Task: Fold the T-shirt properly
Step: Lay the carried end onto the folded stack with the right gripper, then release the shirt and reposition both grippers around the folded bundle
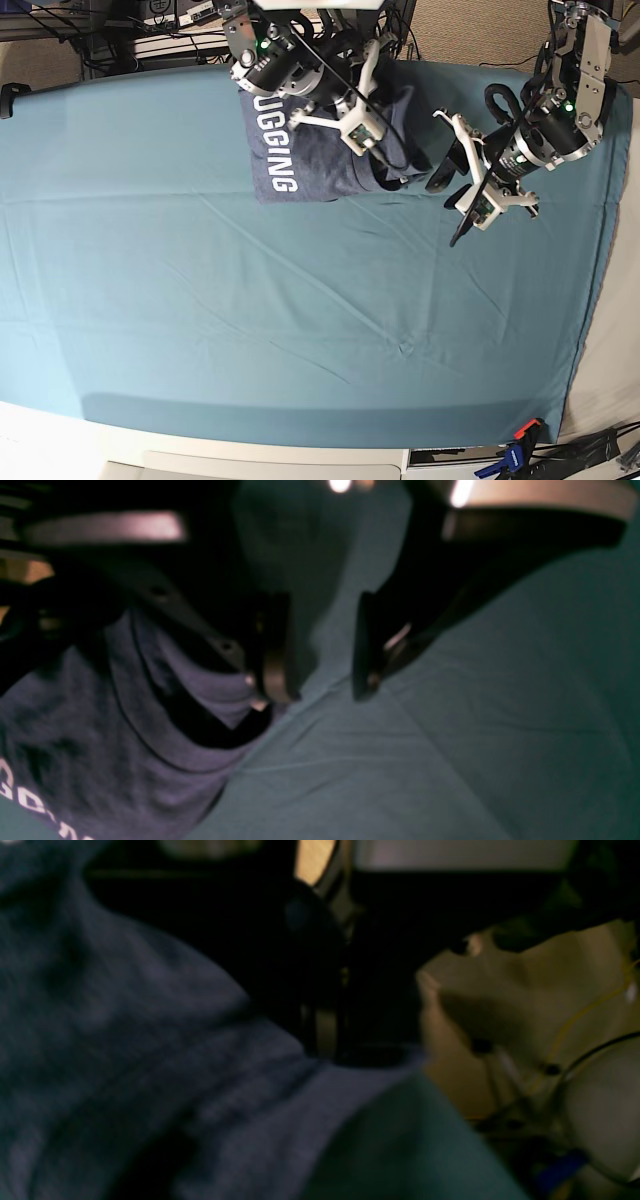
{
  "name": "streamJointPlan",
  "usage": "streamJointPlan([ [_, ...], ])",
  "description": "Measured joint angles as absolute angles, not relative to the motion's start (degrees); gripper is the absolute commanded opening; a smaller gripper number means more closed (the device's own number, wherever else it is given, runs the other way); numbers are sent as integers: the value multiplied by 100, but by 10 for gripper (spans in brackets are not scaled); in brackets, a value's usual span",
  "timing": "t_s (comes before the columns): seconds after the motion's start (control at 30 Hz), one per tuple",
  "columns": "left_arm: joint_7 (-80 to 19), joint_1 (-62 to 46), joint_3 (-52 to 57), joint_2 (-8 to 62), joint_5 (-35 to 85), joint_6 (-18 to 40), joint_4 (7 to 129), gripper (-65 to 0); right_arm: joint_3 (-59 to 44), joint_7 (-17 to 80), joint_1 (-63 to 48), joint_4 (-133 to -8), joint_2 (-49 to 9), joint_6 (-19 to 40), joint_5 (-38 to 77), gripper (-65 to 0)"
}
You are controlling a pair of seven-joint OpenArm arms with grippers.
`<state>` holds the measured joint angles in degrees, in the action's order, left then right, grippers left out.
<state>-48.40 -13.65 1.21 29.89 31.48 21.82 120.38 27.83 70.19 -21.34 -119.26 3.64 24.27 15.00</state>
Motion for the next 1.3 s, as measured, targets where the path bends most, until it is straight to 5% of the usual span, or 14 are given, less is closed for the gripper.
streamJointPlan([
  [0.43,-4853,-1365,121,3011,2648,1922,12038,-446,2792,7004,-1793,-11926,353,2836,2023,-650],
  [0.53,-5078,-1365,121,3133,2630,1925,12038,-447,2794,6781,-1629,-11926,353,2842,1293,-650],
  [0.7,-5548,-1448,139,3422,2523,1885,12038,-650,2786,6265,-978,-11926,353,2163,-235,-650],
  [1.0,-5905,-2447,958,4456,2707,1839,12414,-650,2198,5968,-464,-11756,368,1920,-888,-650],
  [1.3,-6357,-4012,1549,4705,3527,2497,13166,-650,797,5990,432,-10331,252,2182,-204,-650],
])
